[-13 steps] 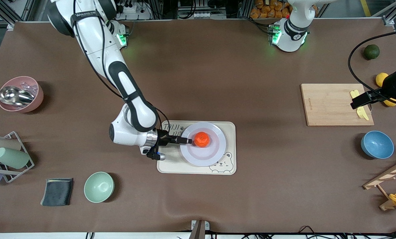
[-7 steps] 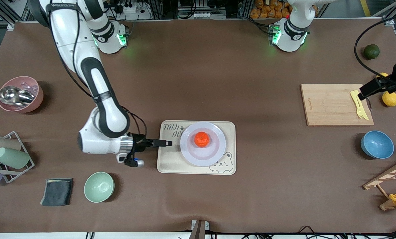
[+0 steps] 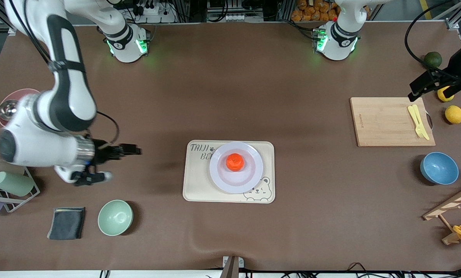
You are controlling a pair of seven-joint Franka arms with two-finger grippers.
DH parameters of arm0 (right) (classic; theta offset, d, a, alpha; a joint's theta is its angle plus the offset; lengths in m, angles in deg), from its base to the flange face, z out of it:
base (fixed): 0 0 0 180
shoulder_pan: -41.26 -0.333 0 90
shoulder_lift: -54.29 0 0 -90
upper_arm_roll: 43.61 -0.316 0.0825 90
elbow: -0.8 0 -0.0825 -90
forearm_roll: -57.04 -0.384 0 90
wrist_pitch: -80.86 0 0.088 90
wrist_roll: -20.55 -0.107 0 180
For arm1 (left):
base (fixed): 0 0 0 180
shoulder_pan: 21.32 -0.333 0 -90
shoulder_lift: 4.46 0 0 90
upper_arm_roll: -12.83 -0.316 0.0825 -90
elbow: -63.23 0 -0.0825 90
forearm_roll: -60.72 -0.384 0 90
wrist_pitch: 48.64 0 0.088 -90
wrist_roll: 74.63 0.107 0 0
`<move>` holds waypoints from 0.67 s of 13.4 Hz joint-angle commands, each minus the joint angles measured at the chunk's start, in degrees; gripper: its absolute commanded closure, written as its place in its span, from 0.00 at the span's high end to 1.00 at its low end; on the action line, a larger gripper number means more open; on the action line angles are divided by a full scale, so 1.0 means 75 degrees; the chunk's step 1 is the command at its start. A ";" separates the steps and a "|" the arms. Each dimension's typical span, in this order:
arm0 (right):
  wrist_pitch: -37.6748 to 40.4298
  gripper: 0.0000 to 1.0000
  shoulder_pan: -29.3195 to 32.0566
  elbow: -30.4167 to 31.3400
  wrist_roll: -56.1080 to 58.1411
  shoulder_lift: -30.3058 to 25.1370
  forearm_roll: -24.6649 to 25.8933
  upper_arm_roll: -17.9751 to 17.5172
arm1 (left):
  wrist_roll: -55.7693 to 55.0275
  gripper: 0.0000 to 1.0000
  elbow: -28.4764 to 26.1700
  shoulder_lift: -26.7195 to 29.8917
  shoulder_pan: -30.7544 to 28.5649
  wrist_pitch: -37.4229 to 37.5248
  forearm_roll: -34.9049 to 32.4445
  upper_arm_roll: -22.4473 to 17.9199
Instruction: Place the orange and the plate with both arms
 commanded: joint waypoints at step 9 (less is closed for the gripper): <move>0.1632 1.00 0.2058 0.0259 -0.0071 -0.2687 0.2947 -0.0985 | 0.0309 1.00 -0.0168 0.0169 -0.0094 0.0209 0.0147 -0.0046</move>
